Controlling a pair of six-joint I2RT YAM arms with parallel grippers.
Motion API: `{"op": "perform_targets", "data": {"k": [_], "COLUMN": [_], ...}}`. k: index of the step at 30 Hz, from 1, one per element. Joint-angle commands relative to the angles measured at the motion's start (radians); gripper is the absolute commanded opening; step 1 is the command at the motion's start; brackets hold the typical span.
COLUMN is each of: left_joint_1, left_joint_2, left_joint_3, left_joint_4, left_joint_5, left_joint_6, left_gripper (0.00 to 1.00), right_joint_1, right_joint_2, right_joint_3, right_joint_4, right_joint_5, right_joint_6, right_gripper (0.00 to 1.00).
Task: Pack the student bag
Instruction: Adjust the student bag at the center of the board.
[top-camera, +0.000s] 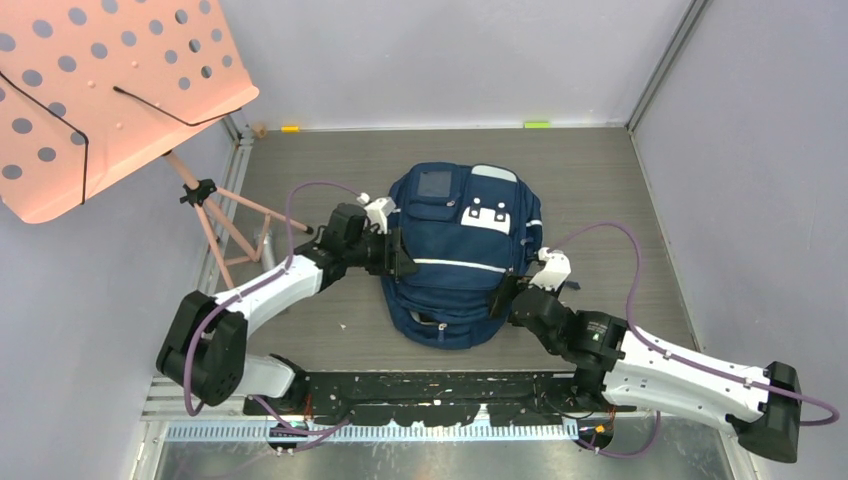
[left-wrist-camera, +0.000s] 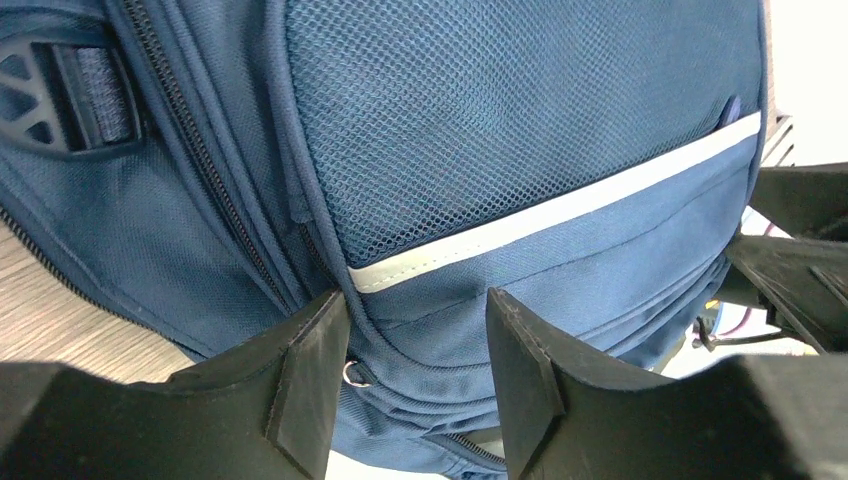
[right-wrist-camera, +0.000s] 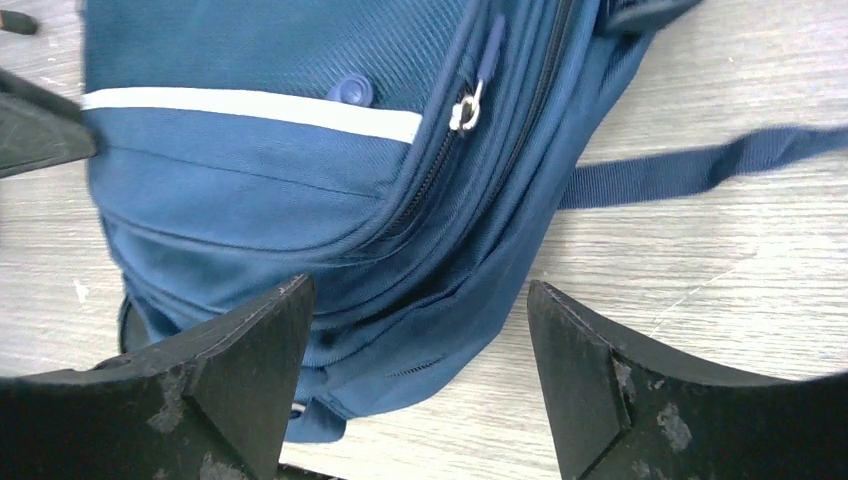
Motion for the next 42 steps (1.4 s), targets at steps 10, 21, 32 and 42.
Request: {"op": "perform_targets", "data": {"k": [10, 21, 32, 42], "left_joint_1": [-0.367, -0.488, -0.413, -0.405], "left_joint_2": [0.070, 0.235, 0.040, 0.093], "left_joint_3": [-0.004, 0.122, 0.323, 0.565], "left_joint_4": [0.192, 0.302, -0.264, -0.667], "left_joint_5": [-0.192, -0.246, -0.299, -0.362], "left_joint_6": [-0.072, -0.129, 0.110, 0.501], "left_gripper": [0.49, 0.52, 0.84, 0.91], "right_joint_1": [-0.356, -0.752, -0.753, -0.751], "right_joint_2": [0.263, 0.641, 0.350, 0.239], "right_joint_3": [-0.054, 0.229, 0.191, 0.127], "right_joint_4": [0.359, 0.473, 0.162, 0.006], "right_joint_5": [-0.293, -0.660, -0.792, -0.964], "right_joint_6": [-0.177, -0.458, -0.470, -0.432], "right_gripper": [0.10, 0.10, 0.66, 0.66]}}
